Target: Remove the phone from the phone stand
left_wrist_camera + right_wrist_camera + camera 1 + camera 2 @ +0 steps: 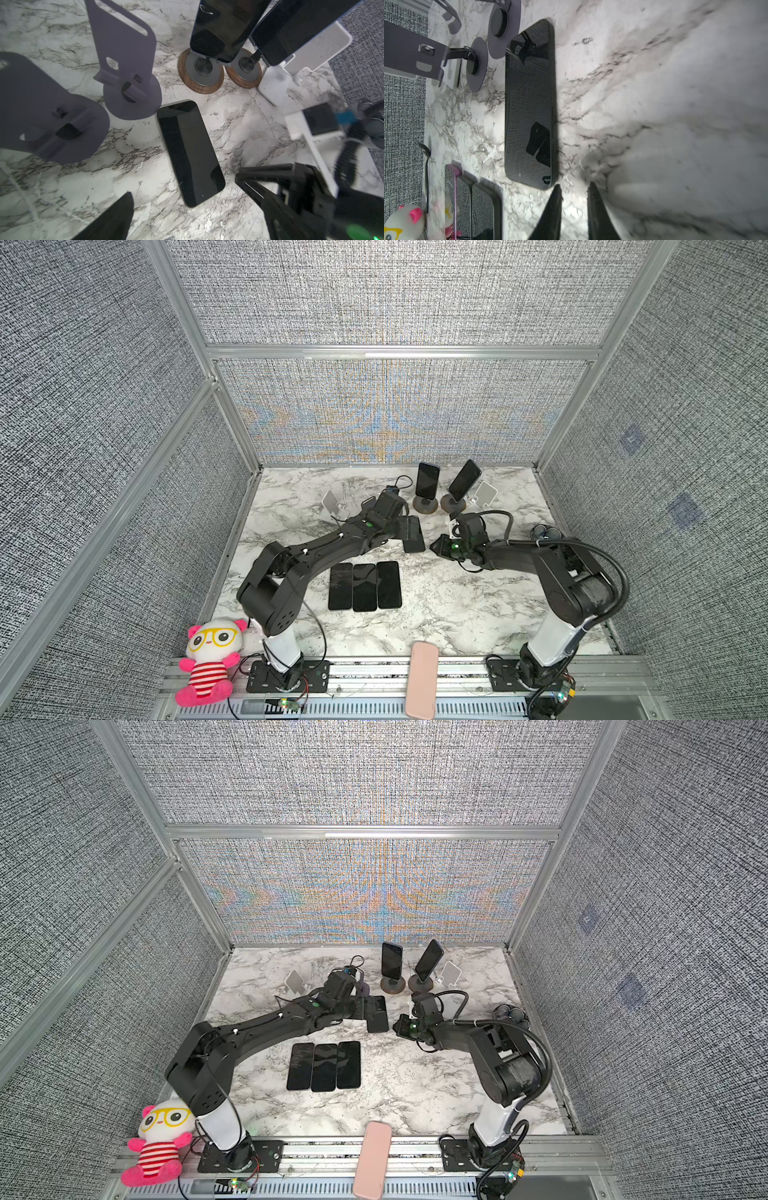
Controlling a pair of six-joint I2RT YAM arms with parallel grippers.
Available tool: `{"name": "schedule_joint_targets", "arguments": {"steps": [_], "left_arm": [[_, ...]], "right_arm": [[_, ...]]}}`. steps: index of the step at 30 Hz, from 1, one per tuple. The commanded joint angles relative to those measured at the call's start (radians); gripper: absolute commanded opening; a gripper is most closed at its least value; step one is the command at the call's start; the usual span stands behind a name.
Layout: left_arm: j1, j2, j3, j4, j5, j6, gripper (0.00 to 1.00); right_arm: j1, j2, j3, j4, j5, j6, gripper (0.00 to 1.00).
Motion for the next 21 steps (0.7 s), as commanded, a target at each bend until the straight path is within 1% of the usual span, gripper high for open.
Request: {"name": "schedule_joint_targets", "arguments": {"steps": [1,4,6,8,10,14,17,21], "left_arm": [[-0.015,0.084,0.099,-0.162,-0.112,-0.077,0.98],[-0.030,0.154,0.166,-0.218,-0.166,-0.132,0.98],[-0.039,0.207,0.207,-0.250,-0.184,-0.153,0.98],[-0.052,0.251,0.265,-0.297,-0.214,-0.171,0.98],[-0.064,0.293,0.315,-0.332,-0.238,-0.184,0.98],[-0.074,0.388,0.430,-0.410,-0.252,-0.203,0.96],[-0.077,0.464,0.549,-0.519,-0.295,-0.207,0.95],[-0.079,0.544,0.674,-0.648,-0.303,-0.250,0.94]], "right_arm": [[-0.011,-0.075,-0.035,-0.057,0.073,-0.019,0.43],[-0.035,-0.135,-0.056,-0.097,0.095,-0.045,0.56],[-0.050,-0.164,-0.069,-0.109,0.105,-0.054,0.62],[-0.063,-0.181,-0.083,-0.111,0.107,-0.057,0.66],[-0.071,-0.189,-0.093,-0.104,0.107,-0.059,0.67],[-0.083,-0.188,-0.117,-0.074,0.100,-0.057,0.66],[-0.098,-0.190,-0.124,-0.068,0.091,-0.062,0.66],[-0.113,-0.210,-0.145,-0.057,0.090,-0.061,0.67]]}}
